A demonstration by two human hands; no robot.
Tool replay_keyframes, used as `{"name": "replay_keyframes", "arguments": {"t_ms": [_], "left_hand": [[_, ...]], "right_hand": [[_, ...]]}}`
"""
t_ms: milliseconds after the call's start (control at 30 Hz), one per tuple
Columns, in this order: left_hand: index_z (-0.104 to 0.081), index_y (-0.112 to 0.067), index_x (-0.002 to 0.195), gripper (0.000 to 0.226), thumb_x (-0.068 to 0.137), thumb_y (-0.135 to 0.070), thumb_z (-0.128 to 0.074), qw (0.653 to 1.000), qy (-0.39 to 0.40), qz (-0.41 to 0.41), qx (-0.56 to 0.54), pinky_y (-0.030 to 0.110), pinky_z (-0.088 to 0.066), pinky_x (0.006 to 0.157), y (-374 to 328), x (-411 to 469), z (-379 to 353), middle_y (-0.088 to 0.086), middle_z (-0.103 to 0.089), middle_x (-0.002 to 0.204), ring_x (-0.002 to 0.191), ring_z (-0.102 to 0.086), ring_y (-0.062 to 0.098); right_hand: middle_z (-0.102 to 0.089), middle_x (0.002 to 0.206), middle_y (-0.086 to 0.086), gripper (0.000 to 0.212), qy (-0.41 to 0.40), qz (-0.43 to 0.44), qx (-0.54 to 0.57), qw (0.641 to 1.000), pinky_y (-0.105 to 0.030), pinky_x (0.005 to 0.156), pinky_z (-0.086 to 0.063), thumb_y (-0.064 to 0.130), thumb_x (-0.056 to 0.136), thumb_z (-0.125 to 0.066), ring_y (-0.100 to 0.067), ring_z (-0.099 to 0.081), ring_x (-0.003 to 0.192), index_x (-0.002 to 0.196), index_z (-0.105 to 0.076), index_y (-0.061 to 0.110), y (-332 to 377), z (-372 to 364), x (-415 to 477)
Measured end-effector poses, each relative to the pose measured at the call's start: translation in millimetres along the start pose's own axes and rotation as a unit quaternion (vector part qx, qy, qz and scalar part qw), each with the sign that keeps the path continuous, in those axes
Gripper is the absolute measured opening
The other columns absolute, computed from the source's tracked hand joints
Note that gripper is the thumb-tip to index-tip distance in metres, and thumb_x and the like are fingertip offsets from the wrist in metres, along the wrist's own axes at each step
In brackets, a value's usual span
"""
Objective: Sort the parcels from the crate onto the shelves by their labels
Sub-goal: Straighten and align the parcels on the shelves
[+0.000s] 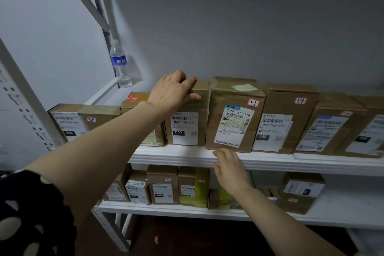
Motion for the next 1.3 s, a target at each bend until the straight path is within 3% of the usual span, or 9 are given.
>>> {"name": "replay_keyframes", "arguments": {"t_ms": [433, 600, 700, 800, 867, 967, 1067, 1167, 1300], "left_hand": [[-0.03, -0.027, 0.147, 0.065, 0.092, -0.059, -0.037, 1.0, 0.004, -0.019, 0.019, 0.034, -0.028, 0.105, 4.1, -2.3, -0.7, 0.008, -0.041, 0.137, 0.126, -0.037, 0.028], [-0.025, -0.021, 0.149, 0.079, 0.087, -0.069, -0.03, 0.999, 0.014, -0.03, 0.04, 0.037, -0.01, 0.117, 0.0, -4.4, 0.5, 0.01, -0.035, 0.147, 0.136, -0.03, 0.028], [-0.026, -0.019, 0.148, 0.081, 0.088, -0.072, -0.024, 0.999, -0.021, -0.041, 0.03, 0.038, -0.005, 0.118, -9.6, -1.9, 11.8, 0.011, -0.038, 0.146, 0.137, -0.032, 0.027], [-0.035, -0.017, 0.145, 0.07, 0.091, -0.061, -0.028, 0.995, -0.068, -0.067, -0.002, 0.038, -0.013, 0.116, -37.5, 7.3, 32.0, 0.01, -0.042, 0.143, 0.133, -0.037, 0.027], [-0.039, -0.019, 0.143, 0.059, 0.094, -0.052, -0.04, 0.994, -0.048, -0.097, -0.021, 0.037, -0.022, 0.112, -61.3, 21.4, 35.1, 0.007, -0.041, 0.144, 0.132, -0.037, 0.026], [-0.038, -0.026, 0.144, 0.057, 0.092, -0.046, -0.049, 0.99, 0.084, -0.093, -0.063, 0.038, -0.034, 0.106, -85.9, 43.2, 15.8, 0.002, -0.039, 0.145, 0.13, -0.04, 0.025], [-0.041, -0.027, 0.141, 0.05, 0.094, -0.044, -0.048, 0.978, 0.181, -0.098, -0.032, 0.037, -0.044, 0.097, -101.2, 51.7, -8.8, 0.0, -0.05, 0.137, 0.121, -0.049, 0.023], [-0.053, -0.027, 0.131, 0.036, 0.097, -0.036, -0.046, 0.976, 0.188, -0.113, -0.013, 0.034, -0.048, 0.087, -108.6, 54.3, -15.3, -0.001, -0.061, 0.121, 0.107, -0.057, 0.021], [-0.054, -0.026, 0.131, 0.035, 0.097, -0.031, -0.045, 0.983, 0.156, -0.097, 0.007, 0.036, -0.049, 0.085, -104.0, 57.7, -15.2, 0.002, -0.061, 0.122, 0.109, -0.057, 0.025]], "right_hand": [[-0.034, 0.143, 0.002, 0.046, -0.011, -0.02, 0.013, 1.0, -0.026, 0.112, -0.024, 0.024, 0.098, -0.045, -0.014, -0.027, 0.134, 0.143, -0.034, 0.018, -6.4, -0.9, -1.0], [-0.037, 0.139, 0.003, 0.043, -0.034, -0.046, 0.008, 0.998, -0.026, 0.11, -0.027, 0.027, 0.098, -0.047, -0.013, -0.029, 0.131, 0.14, -0.039, 0.02, -16.7, 4.2, -5.3], [-0.037, 0.139, 0.003, 0.043, -0.038, -0.055, 0.01, 0.998, -0.025, 0.109, -0.027, 0.027, 0.098, -0.046, -0.014, -0.029, 0.131, 0.14, -0.039, 0.021, -21.1, 5.7, -7.1], [-0.037, 0.139, 0.001, 0.044, -0.035, -0.056, 0.008, 0.998, -0.027, 0.11, -0.027, 0.025, 0.098, -0.046, -0.015, -0.029, 0.131, 0.14, -0.039, 0.019, -24.8, 6.7, -8.0], [-0.037, 0.139, 0.001, 0.044, -0.032, -0.059, 0.006, 0.998, -0.028, 0.111, -0.026, 0.025, 0.097, -0.046, -0.016, -0.029, 0.132, 0.14, -0.039, 0.018, -28.8, 7.1, -8.0], [-0.036, 0.139, 0.0, 0.043, -0.033, -0.069, 0.004, 0.997, -0.03, 0.112, -0.026, 0.024, 0.096, -0.048, -0.017, -0.029, 0.132, 0.138, -0.041, 0.019, -36.9, 9.2, -8.4], [-0.037, 0.14, -0.001, 0.043, -0.036, -0.068, 0.003, 0.997, -0.029, 0.11, -0.027, 0.023, 0.096, -0.047, -0.018, -0.03, 0.132, 0.139, -0.041, 0.018, -43.1, 10.9, -9.1], [-0.037, 0.139, -0.001, 0.043, -0.039, -0.06, 0.007, 0.997, -0.028, 0.11, -0.026, 0.023, 0.097, -0.046, -0.018, -0.031, 0.131, 0.139, -0.04, 0.017, -46.2, 12.2, -8.1], [-0.038, 0.138, -0.002, 0.043, -0.042, -0.06, 0.015, 0.997, -0.027, 0.111, -0.024, 0.024, 0.097, -0.046, -0.018, -0.031, 0.131, 0.138, -0.042, 0.016, -47.6, 10.3, -5.4]]}}
Point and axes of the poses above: each hand's wrist, its own x-axis towards the middle knuckle, its own z-axis out of the back of the hand, y = z × x, the point moved 9 cm from there along x, towards the middle knuckle
